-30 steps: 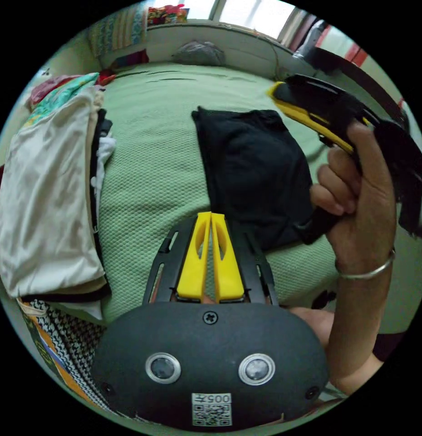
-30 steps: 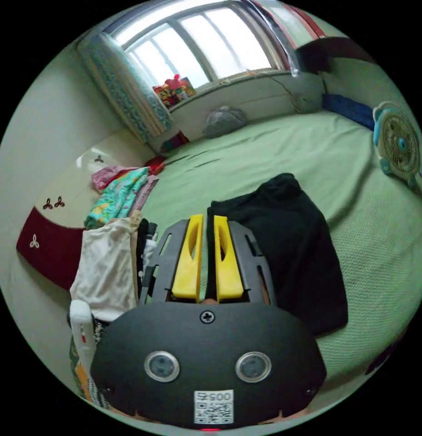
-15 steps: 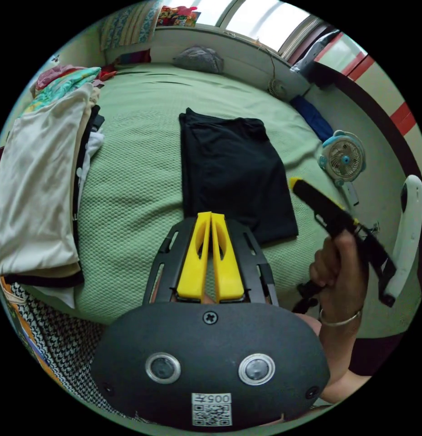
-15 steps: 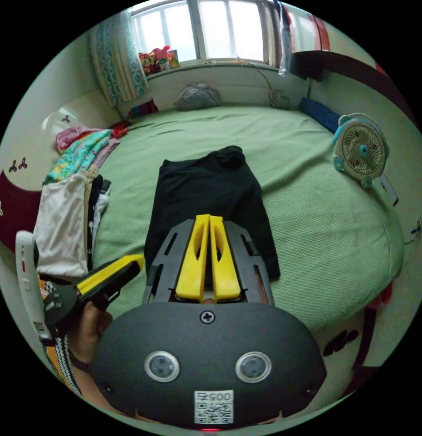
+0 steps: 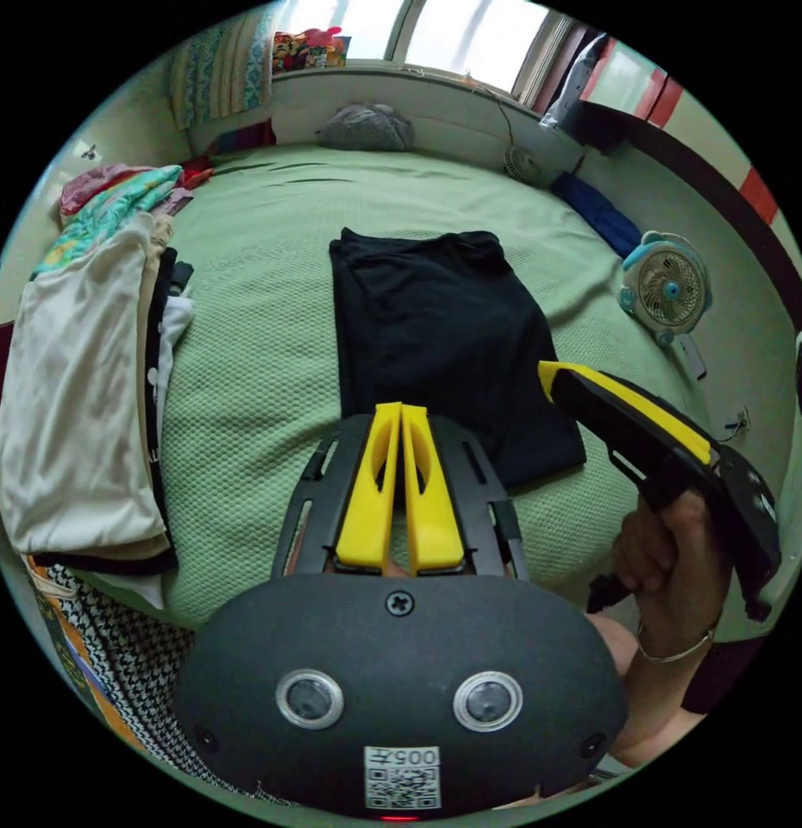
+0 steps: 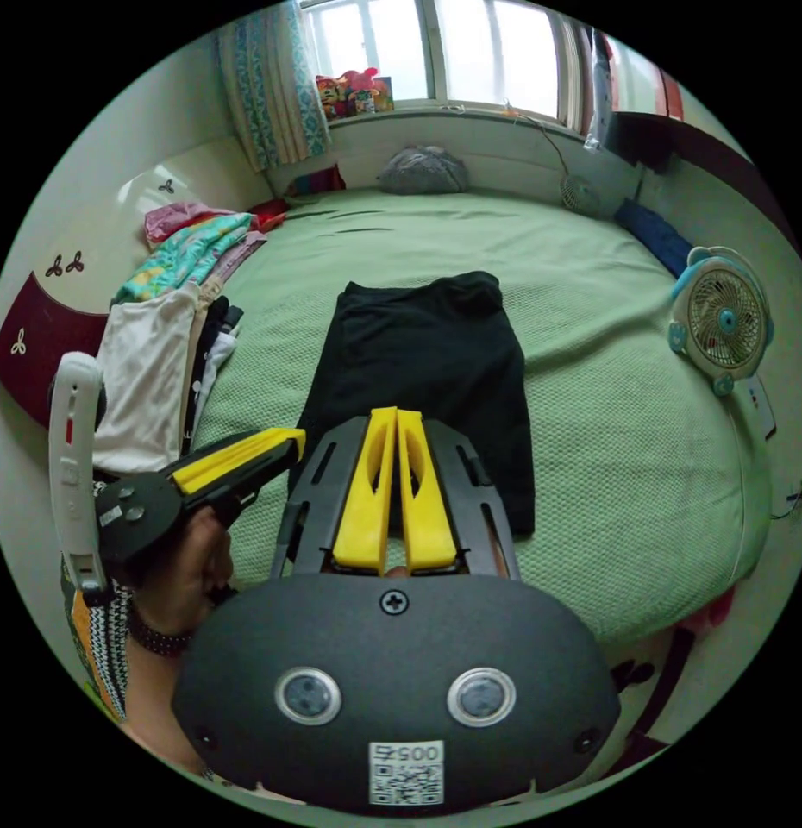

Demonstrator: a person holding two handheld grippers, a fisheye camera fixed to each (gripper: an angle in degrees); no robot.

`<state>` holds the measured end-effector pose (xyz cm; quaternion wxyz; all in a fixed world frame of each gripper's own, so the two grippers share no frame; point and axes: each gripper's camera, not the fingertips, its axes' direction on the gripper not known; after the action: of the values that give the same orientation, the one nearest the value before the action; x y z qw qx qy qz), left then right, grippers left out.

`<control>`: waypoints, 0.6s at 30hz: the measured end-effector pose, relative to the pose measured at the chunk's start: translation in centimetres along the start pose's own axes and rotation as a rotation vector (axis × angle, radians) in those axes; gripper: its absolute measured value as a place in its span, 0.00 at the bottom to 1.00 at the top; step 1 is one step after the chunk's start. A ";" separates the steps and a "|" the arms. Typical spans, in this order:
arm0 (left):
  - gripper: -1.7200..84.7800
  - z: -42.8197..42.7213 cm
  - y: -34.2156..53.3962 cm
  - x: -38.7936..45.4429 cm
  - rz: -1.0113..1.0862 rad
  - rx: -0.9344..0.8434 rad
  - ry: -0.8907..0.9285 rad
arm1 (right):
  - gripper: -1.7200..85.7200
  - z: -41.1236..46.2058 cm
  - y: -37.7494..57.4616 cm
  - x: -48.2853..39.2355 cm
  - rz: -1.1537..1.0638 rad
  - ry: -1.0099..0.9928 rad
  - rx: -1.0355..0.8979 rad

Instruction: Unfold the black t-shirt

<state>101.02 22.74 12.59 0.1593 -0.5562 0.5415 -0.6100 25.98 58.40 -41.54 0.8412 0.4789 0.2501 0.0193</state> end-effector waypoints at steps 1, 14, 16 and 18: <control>0.01 -0.1 -0.1 -0.2 -0.004 0.003 -0.013 | 0.01 0.5 -0.1 -0.1 0.002 0.007 0.000; 0.01 -2.9 0.3 -4.6 -0.160 0.041 -0.057 | 0.01 4.8 0.0 -3.7 -0.120 0.021 0.025; 0.01 -3.3 0.5 -5.1 -0.169 0.044 -0.058 | 0.01 5.5 0.1 -4.2 -0.120 -0.003 0.014; 0.01 -3.8 0.8 -5.7 -0.171 0.045 -0.046 | 0.01 6.0 0.2 -4.5 -0.123 -0.020 -0.005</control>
<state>99.36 28.79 9.83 0.1317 -0.6106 0.4743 -0.6204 24.75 52.50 -37.09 0.8444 0.4608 0.2707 -0.0368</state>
